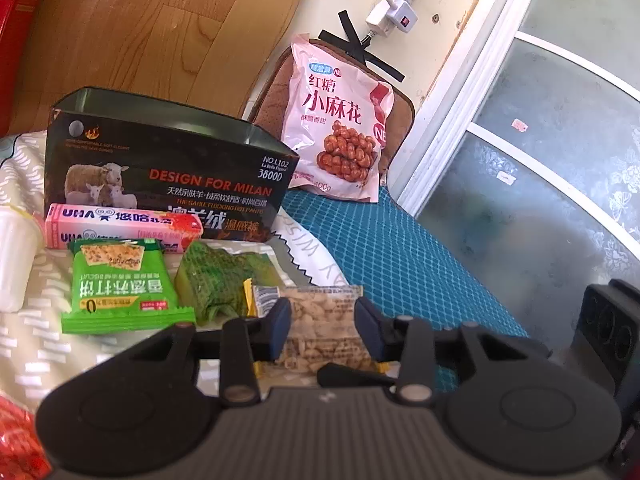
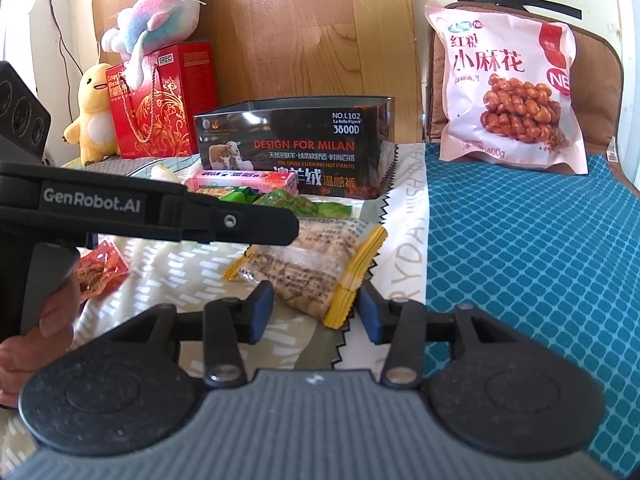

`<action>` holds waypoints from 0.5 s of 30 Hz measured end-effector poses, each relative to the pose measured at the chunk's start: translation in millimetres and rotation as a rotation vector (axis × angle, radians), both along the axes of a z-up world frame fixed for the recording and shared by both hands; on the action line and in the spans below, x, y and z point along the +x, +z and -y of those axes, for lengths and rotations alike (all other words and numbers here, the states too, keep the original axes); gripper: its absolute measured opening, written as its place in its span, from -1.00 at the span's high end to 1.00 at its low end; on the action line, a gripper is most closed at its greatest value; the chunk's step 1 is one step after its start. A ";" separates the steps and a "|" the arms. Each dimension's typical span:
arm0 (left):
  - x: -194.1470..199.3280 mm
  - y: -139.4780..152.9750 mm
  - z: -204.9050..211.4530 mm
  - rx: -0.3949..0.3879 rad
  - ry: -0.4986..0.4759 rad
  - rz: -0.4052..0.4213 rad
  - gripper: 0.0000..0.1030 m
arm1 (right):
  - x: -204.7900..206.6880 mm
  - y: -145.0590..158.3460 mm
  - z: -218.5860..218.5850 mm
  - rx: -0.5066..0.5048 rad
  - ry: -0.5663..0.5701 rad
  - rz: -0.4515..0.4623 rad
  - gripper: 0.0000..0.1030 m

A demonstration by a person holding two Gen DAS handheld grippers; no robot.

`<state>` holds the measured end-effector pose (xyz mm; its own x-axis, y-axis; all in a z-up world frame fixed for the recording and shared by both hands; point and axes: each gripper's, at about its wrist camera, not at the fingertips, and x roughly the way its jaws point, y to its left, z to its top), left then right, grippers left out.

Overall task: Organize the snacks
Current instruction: 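Move the open left tool to the clear bag of nuts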

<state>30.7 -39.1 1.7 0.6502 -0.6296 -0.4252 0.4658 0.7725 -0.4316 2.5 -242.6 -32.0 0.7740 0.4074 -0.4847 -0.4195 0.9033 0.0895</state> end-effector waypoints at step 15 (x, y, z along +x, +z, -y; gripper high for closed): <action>0.2 0.6 -1.4 -0.001 0.008 -0.005 0.18 | -0.1 -0.8 0.3 0.006 -0.007 -0.004 -0.01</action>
<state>31.0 -37.7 2.3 0.6533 -0.6246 -0.4279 0.4575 0.7760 -0.4341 2.4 -242.9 -32.8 0.7747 0.4053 -0.4853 -0.4132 0.9055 0.0966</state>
